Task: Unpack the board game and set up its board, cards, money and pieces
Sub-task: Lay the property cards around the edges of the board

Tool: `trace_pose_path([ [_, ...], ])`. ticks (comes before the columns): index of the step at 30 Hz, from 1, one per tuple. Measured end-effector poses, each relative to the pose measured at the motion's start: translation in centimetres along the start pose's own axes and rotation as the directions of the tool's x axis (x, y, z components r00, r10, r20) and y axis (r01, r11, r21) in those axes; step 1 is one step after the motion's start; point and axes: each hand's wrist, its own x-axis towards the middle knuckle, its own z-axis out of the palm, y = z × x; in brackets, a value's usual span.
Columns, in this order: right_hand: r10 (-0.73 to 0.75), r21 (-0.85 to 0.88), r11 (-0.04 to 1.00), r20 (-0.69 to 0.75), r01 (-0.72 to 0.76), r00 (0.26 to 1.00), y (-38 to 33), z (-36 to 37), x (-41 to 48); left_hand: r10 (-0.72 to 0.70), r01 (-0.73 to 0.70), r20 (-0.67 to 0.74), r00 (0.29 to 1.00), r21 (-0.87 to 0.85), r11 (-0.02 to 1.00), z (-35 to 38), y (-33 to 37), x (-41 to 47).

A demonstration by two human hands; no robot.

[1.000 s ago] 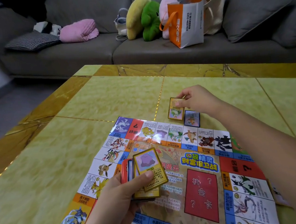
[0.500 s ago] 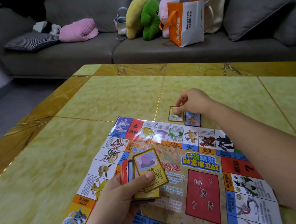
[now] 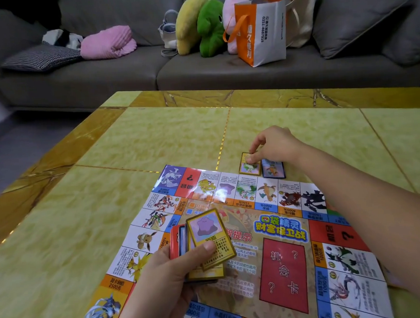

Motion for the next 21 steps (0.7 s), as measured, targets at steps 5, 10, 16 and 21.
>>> trace_pose_path([
  [5, -0.016, -0.006, 1.000, 0.010, 0.016, 1.000, 0.1, 0.4, 0.2, 0.008, -0.008, 0.006, 1.000, 0.002, 1.000, 0.0, 0.0, -0.1],
  [10, -0.045, 0.171, 0.984, 0.006, 0.043, 0.999, 0.9, -0.7, -0.1, 0.013, -0.012, 0.017, 1.000, -0.017, 1.000, 0.1, 0.2, -0.3],
  [16, -0.001, 0.186, 0.982, 0.127, -0.023, 0.992, 4.1, -2.3, -0.7, 0.018, -0.017, 0.026, 0.999, -0.030, 0.999, 0.1, 0.2, -0.4],
  [21, -0.002, 0.140, 0.990, 0.056, -0.006, 0.998, 4.7, -1.2, -0.5, 0.021, -0.020, 0.016, 1.000, -0.027, 0.999, 0.0, 0.1, -0.2],
])
